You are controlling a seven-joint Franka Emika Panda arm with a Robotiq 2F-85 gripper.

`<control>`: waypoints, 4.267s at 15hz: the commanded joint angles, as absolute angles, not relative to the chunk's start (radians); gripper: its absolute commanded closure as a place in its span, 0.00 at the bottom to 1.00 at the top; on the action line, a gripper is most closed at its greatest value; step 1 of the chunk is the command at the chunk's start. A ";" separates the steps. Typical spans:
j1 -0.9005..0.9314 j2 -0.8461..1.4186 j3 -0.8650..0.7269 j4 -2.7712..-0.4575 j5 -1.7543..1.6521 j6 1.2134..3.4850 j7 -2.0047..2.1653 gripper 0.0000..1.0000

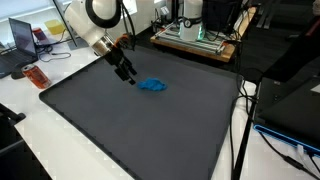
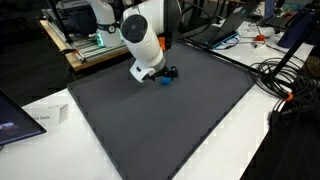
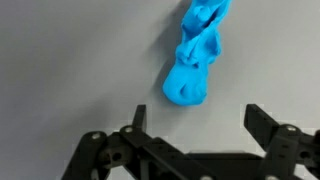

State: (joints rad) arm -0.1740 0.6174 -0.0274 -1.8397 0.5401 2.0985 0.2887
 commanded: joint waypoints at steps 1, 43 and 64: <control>-0.183 0.626 -0.038 -1.844 0.594 2.088 0.330 0.00; 0.057 0.264 -0.080 -2.121 0.151 2.201 1.164 0.00; 0.164 0.260 -0.040 -2.107 0.004 2.179 1.398 0.00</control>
State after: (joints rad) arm 0.1339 0.2701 -0.0464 -2.1159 0.0653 2.2173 1.2801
